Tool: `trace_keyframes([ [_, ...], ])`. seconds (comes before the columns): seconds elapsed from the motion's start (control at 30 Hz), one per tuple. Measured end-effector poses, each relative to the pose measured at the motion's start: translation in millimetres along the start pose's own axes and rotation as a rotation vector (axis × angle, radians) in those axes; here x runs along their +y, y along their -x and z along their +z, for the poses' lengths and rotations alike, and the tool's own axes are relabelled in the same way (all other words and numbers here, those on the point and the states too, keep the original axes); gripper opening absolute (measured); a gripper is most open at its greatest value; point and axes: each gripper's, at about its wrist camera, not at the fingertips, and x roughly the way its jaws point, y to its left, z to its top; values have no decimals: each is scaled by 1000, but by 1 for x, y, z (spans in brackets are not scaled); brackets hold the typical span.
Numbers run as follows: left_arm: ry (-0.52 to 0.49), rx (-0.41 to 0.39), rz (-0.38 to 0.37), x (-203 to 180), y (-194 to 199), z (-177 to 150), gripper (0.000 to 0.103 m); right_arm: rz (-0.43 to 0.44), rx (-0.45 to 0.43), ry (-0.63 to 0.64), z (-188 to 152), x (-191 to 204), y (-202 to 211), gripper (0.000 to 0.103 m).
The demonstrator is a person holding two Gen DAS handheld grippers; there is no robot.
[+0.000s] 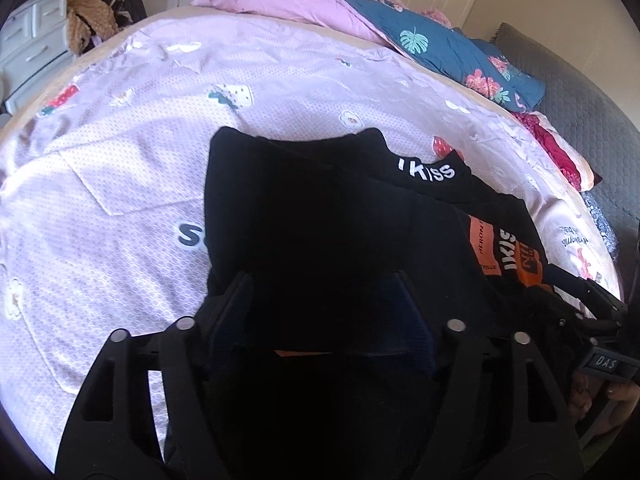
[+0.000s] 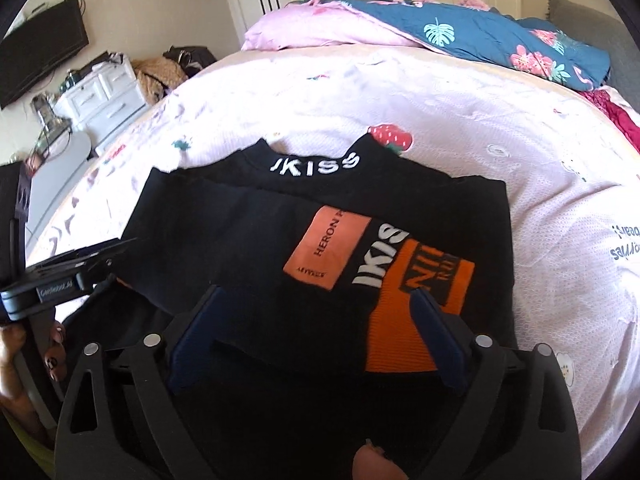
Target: Fold small clothes
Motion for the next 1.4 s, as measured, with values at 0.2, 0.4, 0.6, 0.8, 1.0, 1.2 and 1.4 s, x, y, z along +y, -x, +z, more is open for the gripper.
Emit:
trace_keyframes([
  [0.2,-6,-39,36,-1,7,2,87,-25,-20,-2,3,-4,6,98],
  [0.4,10,-77,55,1,17,4,94,-31,-61,11,6,0,17,98],
  [0.6,17,-99,47,1,29,1,94,-26,-98,8,8,2,31,98],
  [0.8,4,-126,38,-4,42,-1,94,-27,-138,-6,9,0,50,98],
  [1.0,-2,-150,24,-7,58,-3,94,-19,-167,-10,8,-1,66,98],
  [1.2,-3,-191,18,-10,79,-4,94,-13,-175,-9,3,3,75,98],
  [1.4,-10,-210,1,-17,93,-8,94,-11,-169,-6,-4,4,83,98],
])
